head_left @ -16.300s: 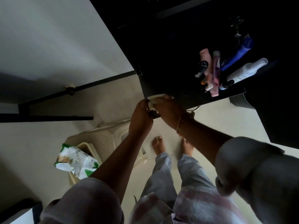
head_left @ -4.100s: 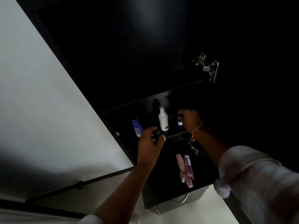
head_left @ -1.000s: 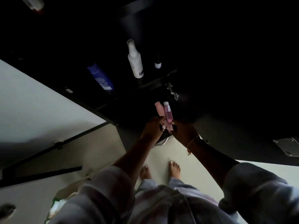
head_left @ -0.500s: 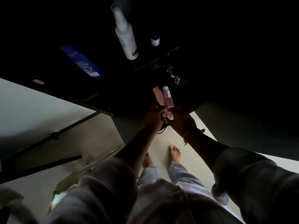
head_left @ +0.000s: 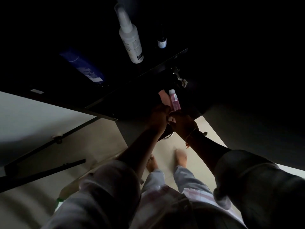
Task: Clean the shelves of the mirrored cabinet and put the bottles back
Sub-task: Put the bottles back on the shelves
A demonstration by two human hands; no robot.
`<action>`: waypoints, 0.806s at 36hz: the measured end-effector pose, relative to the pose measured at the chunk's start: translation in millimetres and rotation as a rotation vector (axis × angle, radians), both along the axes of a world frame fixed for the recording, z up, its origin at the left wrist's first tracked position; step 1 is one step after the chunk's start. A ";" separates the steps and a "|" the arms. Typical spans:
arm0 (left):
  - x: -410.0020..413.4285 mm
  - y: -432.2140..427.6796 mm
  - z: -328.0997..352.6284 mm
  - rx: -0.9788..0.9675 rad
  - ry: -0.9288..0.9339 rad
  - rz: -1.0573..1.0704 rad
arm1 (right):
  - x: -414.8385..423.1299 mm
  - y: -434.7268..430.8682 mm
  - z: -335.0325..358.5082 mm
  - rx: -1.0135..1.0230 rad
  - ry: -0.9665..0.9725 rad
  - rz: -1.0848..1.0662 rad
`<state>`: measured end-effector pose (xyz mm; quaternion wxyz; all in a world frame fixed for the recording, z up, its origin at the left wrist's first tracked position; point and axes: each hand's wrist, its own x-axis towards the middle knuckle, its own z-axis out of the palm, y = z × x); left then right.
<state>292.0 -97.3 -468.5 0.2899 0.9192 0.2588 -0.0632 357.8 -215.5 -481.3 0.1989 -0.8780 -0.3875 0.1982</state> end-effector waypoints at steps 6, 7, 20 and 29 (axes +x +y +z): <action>-4.5 2.8 -2.2 0.039 0.052 -0.013 | -1.9 0.8 0.4 0.000 0.045 -0.042; -5.1 3.5 -1.5 0.028 0.055 -0.010 | -1.9 0.4 0.1 0.002 0.069 -0.058; -42.7 0.6 42.1 -0.038 -0.137 0.265 | -0.1 -11.5 40.0 0.175 0.287 -0.172; -76.8 -0.7 119.4 -0.021 -0.478 0.383 | -6.9 -13.6 123.2 0.342 0.303 -0.227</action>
